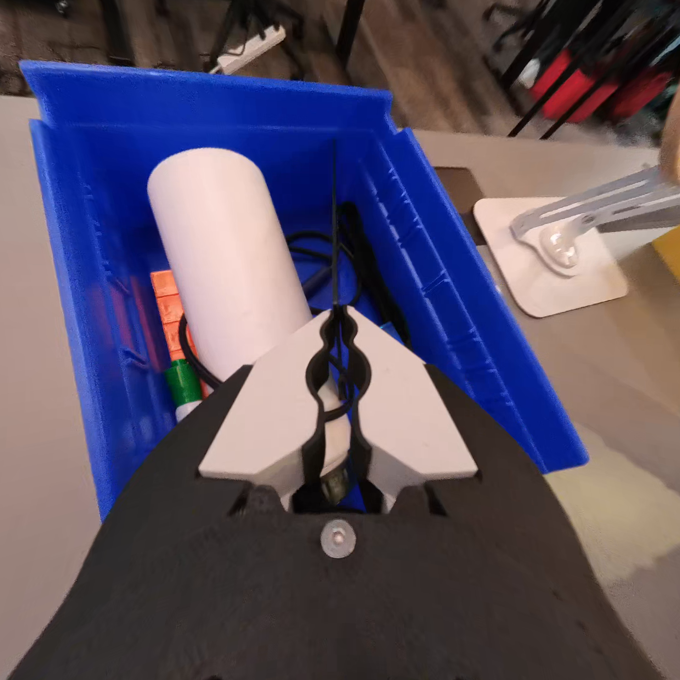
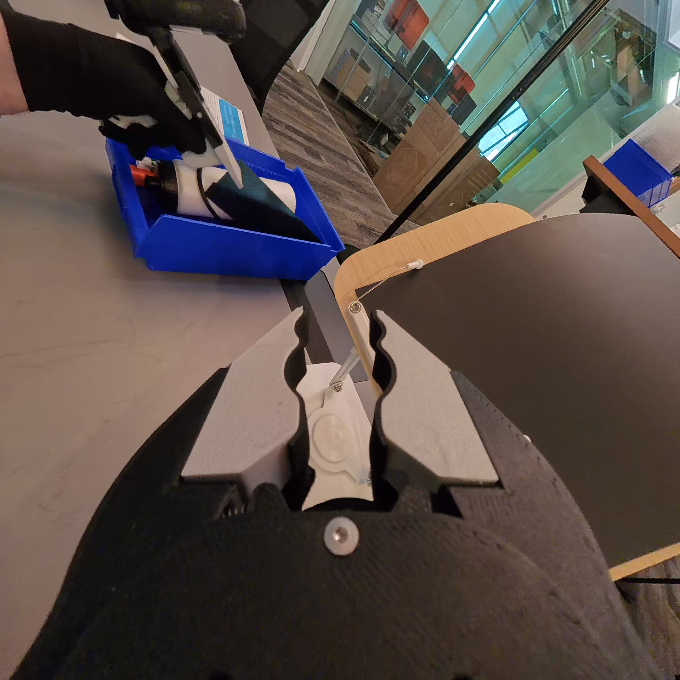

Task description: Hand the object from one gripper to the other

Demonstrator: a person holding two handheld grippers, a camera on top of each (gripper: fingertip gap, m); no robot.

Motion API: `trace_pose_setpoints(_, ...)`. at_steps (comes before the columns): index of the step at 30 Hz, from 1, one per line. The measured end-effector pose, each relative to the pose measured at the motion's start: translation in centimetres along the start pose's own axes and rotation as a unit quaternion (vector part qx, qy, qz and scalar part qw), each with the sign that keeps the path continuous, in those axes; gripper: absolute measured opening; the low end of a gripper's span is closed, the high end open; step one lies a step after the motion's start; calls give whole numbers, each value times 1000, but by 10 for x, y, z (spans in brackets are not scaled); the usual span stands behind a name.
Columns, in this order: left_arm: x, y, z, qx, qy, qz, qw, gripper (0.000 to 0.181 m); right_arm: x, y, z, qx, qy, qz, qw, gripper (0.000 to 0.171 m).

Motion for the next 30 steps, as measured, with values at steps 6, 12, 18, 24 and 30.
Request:
trace_pose_setpoints(6, 0, -7, 2, 13, -126, -78, 989, 37, -1, 0, 1, 0, 1, 0, 1000, 30)
trace_pose_setpoints(12, -23, -11, 0, 25, -135, -174, 975, 44, -5, 0, 5, -3, 5, -1, 1000, 30)
trace_pose_setpoints(18, -70, -6, -10, 81, -85, -375, 920, 28, -7, 1, 7, -3, 7, -2, 1000, 30)
trace_pose_setpoints(24, -55, 15, -46, 249, -25, -408, 878, 35, -4, 2, 4, -5, -3, -2, 1000, 30)
trace_pose_setpoints(30, -51, 38, -66, 349, -22, -463, 814, 38, -3, 3, 3, -4, -7, -1, 1000, 30)
Point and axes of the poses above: each gripper's, where its closed fingertips meet, z back along the fingers, y out of its underside, x = y × z across the jaws, the point moved 5 cm from there along z, back along the fingers, and after that the axes turned 2 degrees about x, right-handed, at the moved point
